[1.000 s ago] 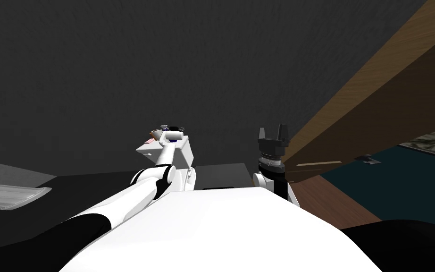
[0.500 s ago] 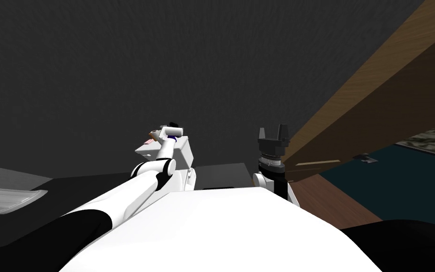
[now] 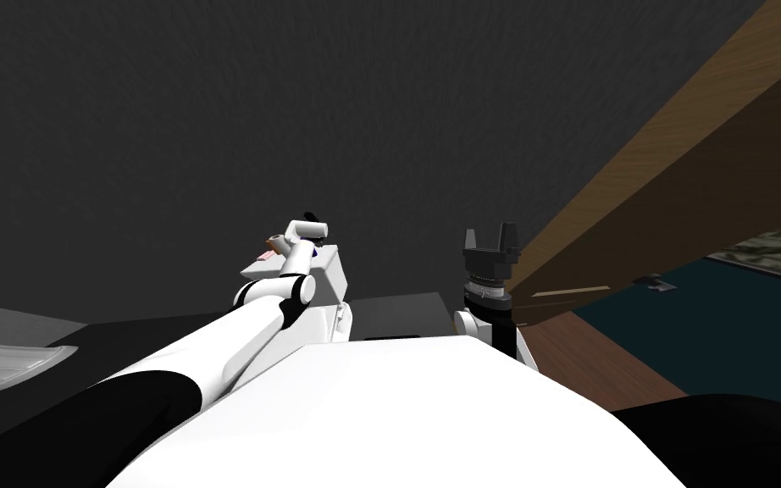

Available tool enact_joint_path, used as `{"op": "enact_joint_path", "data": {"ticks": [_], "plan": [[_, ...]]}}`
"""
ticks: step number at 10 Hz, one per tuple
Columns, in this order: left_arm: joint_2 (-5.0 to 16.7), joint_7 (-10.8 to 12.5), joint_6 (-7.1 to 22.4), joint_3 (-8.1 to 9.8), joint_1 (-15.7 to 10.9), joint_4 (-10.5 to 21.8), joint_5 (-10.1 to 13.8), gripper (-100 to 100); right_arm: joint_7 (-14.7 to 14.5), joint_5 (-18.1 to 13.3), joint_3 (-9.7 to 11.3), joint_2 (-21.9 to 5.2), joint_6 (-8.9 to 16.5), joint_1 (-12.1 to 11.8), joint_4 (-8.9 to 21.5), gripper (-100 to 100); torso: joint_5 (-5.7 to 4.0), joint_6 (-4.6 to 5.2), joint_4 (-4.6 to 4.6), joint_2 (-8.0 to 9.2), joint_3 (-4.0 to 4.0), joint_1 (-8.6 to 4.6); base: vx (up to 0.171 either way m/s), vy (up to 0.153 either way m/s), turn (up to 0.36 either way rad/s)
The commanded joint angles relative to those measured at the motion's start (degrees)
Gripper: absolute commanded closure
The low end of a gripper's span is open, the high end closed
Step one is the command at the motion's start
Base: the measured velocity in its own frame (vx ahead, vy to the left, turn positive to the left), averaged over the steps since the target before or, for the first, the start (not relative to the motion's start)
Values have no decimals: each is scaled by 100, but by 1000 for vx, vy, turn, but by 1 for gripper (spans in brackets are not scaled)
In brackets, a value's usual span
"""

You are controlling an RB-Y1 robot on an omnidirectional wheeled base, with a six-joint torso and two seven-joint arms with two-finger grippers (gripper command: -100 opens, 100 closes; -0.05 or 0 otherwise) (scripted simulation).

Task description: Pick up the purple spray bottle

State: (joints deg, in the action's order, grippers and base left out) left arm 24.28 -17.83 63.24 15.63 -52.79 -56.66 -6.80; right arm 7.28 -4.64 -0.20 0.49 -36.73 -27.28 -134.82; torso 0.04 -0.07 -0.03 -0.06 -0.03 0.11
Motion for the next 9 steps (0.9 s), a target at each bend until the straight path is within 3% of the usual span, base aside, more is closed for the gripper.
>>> {"op": "enact_joint_path", "data": {"ticks": [1, 3, 4, 5, 6, 9], "plan": [[93, -22, 286, 37, -286, 286, -42, -100, 0, 0, 0, 0, 0, 0, 0, 0, 0, 0, 0, 0, 0, 0, 22, 31, -22], [93, -22, 314, 37, -356, 493, -42, -100, 0, 0, 0, 0, 0, 0, 0, 0, 1, 0, 0, -1, 0, 3, 11, 25, -6], [170, -41, 565, 69, -627, 749, -72, -100, 0, 0, 0, 0, 0, 0, 0, 0, 0, 0, 0, 3, 1, -1, 9, 28, -17], [170, -41, 565, 69, -628, 839, -72, -100, 0, 0, 0, 0, 0, 0, 0, 0, -1, 1, 2, 2, 2, 1, 15, 35, -15], [244, -57, 788, 98, -884, 1085, -101, -100, 0, 0, 0, 0, 0, 0, 0, 0, 1, 0, 0, 2, 1, 4, 26, 42, -19], [314, -71, 1007, 124, -1123, 1489, -128, -100, 0, 0, 0, 0, 0, 0, 0, 0, 2, -1, 0, -3, -1, 10, 24, 44, -10]]}}
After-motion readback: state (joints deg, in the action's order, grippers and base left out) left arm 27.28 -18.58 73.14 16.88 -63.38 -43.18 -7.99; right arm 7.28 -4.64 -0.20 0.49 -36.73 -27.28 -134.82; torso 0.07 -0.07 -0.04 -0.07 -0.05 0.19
